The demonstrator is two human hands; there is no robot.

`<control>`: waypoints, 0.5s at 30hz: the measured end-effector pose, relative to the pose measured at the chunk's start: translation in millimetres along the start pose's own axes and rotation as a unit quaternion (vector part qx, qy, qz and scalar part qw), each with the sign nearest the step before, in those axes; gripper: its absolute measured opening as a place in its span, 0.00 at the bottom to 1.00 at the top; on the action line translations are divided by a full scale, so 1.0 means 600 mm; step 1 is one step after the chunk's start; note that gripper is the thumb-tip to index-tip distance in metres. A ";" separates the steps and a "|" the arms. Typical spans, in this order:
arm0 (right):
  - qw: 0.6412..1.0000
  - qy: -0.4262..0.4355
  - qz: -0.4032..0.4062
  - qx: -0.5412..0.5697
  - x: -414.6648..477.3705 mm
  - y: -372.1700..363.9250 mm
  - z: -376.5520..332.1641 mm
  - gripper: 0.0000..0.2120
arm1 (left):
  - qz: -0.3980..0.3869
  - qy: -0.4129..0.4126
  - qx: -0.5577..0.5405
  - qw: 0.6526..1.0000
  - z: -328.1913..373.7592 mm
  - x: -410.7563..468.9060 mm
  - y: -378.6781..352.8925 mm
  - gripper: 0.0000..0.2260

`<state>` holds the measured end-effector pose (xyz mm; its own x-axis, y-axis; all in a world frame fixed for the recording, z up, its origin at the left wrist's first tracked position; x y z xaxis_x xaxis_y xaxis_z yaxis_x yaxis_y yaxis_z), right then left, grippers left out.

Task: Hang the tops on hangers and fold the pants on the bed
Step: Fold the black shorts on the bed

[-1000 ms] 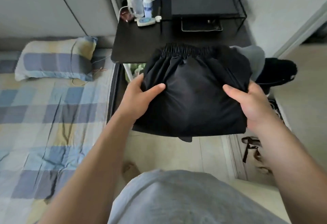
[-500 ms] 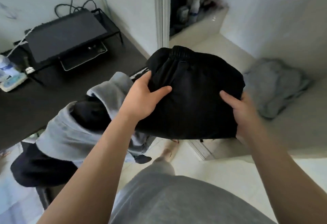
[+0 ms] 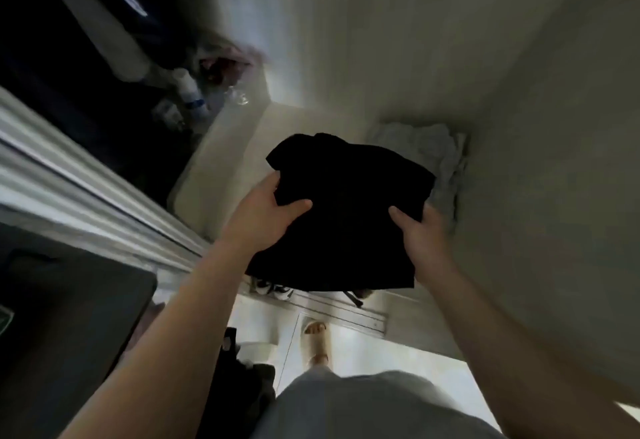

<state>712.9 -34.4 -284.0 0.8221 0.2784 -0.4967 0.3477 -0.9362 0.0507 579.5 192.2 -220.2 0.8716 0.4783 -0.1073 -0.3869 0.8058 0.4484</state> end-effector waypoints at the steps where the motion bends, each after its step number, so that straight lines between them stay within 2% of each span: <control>1: 1.000 0.006 0.027 0.002 0.021 0.005 0.000 0.13 | -0.018 -0.004 -0.018 1.000 -0.008 0.032 -0.016 0.21; 5: 0.993 0.016 0.119 -0.004 0.092 0.041 -0.006 0.21 | -0.086 -0.016 -0.051 0.995 -0.036 0.146 -0.097 0.21; 9: 0.975 0.033 0.214 -0.055 0.155 0.090 -0.011 0.22 | -0.145 -0.027 -0.031 0.989 -0.046 0.244 -0.186 0.24; 12: 0.947 0.044 0.295 -0.116 0.200 0.118 -0.017 0.20 | -0.161 -0.039 -0.005 0.986 -0.052 0.309 -0.246 0.26; 15: 0.931 0.050 0.334 -0.142 0.255 0.137 -0.032 0.23 | -0.155 -0.054 -0.010 0.986 -0.057 0.369 -0.295 0.27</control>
<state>876.0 -64.7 -339.1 0.9305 -0.3132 -0.1901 -0.1624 -0.8177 0.5523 830.6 167.6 -353.3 0.9756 0.1692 -0.1396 -0.1024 0.9143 0.3919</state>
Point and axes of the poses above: each hand's wrist, its own x-axis towards the middle knuckle, its own y-axis out of the back of the hand, z = x × y, the point moved 5 cm from there along x, towards the middle knuckle, and after that the axes turned 9 degrees about -y, right-handed, at the moved point
